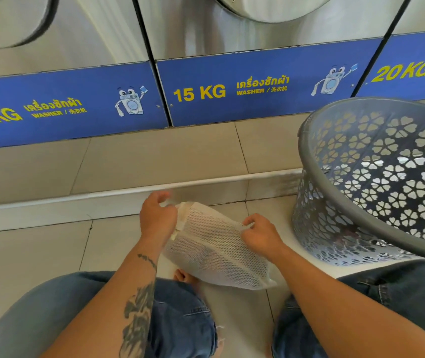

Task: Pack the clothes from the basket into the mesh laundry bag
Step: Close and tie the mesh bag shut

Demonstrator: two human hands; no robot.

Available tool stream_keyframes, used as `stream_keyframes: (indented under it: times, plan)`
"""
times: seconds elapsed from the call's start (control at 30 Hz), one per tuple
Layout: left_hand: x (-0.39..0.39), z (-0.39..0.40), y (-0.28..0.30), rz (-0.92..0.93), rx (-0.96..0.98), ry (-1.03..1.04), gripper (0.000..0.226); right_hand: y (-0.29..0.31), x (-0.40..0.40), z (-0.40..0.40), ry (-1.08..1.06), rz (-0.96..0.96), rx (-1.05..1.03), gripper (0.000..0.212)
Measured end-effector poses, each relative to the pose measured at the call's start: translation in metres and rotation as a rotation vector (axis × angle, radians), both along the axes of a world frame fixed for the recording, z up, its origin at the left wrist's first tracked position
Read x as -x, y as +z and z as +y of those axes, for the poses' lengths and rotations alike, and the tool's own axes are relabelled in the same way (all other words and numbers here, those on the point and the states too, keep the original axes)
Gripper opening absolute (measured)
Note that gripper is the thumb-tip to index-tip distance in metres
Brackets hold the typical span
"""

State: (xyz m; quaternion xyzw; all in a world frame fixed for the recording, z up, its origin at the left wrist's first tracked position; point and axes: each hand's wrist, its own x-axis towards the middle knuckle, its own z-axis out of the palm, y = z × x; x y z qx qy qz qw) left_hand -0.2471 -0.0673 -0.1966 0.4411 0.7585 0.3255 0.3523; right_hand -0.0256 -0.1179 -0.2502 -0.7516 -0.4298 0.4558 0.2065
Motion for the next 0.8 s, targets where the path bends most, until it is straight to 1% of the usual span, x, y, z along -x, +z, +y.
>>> stream_keyframes:
  times: [0.03,0.07,0.1,0.13,0.17,0.2,0.23,0.27,0.3,0.4,0.47,0.53,0.57,0.6,0.67,0.7,0.73,0.77,0.8]
  plan:
    - [0.009,-0.004,-0.012,0.035,0.06,0.121,0.038,-0.003,-0.001,0.007,-0.005,-0.02,-0.006,0.027]
    - [0.016,-0.01,-0.018,0.075,0.182,0.276,0.039,-0.007,-0.001,0.014,0.0,-0.048,-0.007,0.033]
    - [0.022,-0.016,-0.022,0.096,0.379,0.424,0.041,-0.01,0.0,0.022,0.015,-0.079,0.0,0.038]
    - [0.026,-0.021,-0.024,0.018,0.57,0.499,0.046,-0.014,0.001,0.029,0.038,-0.106,0.009,0.041]
    - [0.028,-0.029,-0.029,-0.146,0.69,0.51,0.05,-0.017,0.003,0.035,0.059,-0.119,0.018,0.044]
    - [0.026,-0.04,-0.035,-0.346,0.714,0.465,0.053,-0.02,0.005,0.041,0.075,-0.119,0.026,0.047]
    - [0.022,-0.05,-0.04,-0.52,0.693,0.388,0.057,-0.022,0.008,0.046,0.105,-0.118,0.038,0.049]
    - [0.017,-0.058,-0.044,-0.627,0.659,0.335,0.059,-0.026,0.011,0.051,0.152,-0.11,0.05,0.052]
    - [0.012,-0.059,-0.049,-0.666,0.63,0.293,0.066,-0.029,0.015,0.055,0.209,-0.091,0.073,0.054]
    - [-0.001,-0.038,-0.071,-0.626,0.62,0.212,0.092,-0.042,0.025,0.056,0.328,0.009,0.174,0.058]
    - [-0.007,-0.021,-0.083,-0.575,0.627,0.214,0.11,-0.048,0.023,0.055,0.339,0.042,0.257,0.058]
    - [-0.011,-0.017,-0.092,-0.482,0.594,0.134,0.12,-0.048,0.018,0.054,0.334,0.104,0.386,0.054]
    - [-0.014,-0.017,-0.094,-0.43,0.569,0.068,0.119,-0.048,0.016,0.053,0.343,0.112,0.441,0.051]
    - [-0.017,-0.018,-0.095,-0.388,0.55,-0.013,0.116,-0.049,0.017,0.052,0.343,0.106,0.449,0.049]
    - [-0.024,-0.021,-0.101,-0.312,0.506,-0.2,0.109,-0.064,0.015,0.045,0.238,0.079,0.36,0.041]
    - [-0.027,-0.024,-0.103,-0.262,0.48,-0.271,0.107,-0.071,0.013,0.039,0.154,0.129,0.361,0.038]
    - [-0.03,-0.028,-0.102,-0.217,0.452,-0.318,0.104,-0.075,0.013,0.031,0.069,0.239,0.397,0.038]
    - [-0.03,-0.031,-0.1,-0.195,0.422,-0.345,0.1,-0.08,0.013,0.022,-0.017,0.383,0.454,0.047]
    - [-0.03,-0.033,-0.099,-0.198,0.391,-0.355,0.097,-0.084,0.014,0.015,-0.093,0.491,0.502,0.049]
